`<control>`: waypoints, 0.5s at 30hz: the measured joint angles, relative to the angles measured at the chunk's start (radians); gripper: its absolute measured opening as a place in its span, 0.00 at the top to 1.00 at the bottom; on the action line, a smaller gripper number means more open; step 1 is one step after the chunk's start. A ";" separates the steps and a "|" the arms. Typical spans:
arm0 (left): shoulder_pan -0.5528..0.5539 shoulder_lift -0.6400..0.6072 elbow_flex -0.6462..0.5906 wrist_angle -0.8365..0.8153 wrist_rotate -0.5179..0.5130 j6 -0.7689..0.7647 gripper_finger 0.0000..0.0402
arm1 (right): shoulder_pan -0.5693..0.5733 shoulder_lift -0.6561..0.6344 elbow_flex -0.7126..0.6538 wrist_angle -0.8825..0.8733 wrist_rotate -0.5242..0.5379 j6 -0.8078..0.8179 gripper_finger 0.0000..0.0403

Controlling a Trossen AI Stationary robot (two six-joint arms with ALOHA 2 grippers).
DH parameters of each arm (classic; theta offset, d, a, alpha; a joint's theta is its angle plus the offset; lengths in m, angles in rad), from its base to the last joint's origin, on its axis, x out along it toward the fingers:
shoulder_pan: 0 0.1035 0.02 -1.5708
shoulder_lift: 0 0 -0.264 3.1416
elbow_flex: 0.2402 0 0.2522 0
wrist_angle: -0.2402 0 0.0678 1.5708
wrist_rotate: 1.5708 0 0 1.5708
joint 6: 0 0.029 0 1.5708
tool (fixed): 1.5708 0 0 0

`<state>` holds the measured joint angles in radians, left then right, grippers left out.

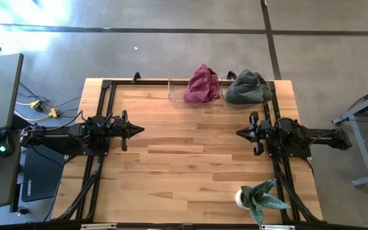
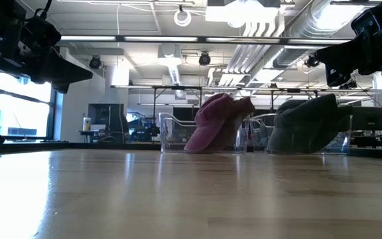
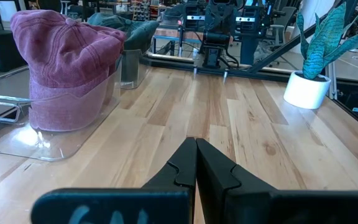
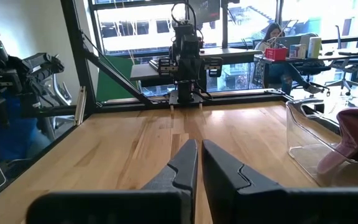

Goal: Pick & Place hat
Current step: Return to Home Position

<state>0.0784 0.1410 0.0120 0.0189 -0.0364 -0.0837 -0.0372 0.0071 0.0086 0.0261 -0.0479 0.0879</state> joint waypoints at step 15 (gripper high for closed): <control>0.000 0.000 0.000 0.000 0.000 0.000 1.00 | 0.000 0.000 0.000 0.000 0.000 0.000 0.95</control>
<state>0.0783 0.1410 0.0120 0.0187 -0.0364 -0.0837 -0.0372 0.0071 0.0086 0.0261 -0.0479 0.0879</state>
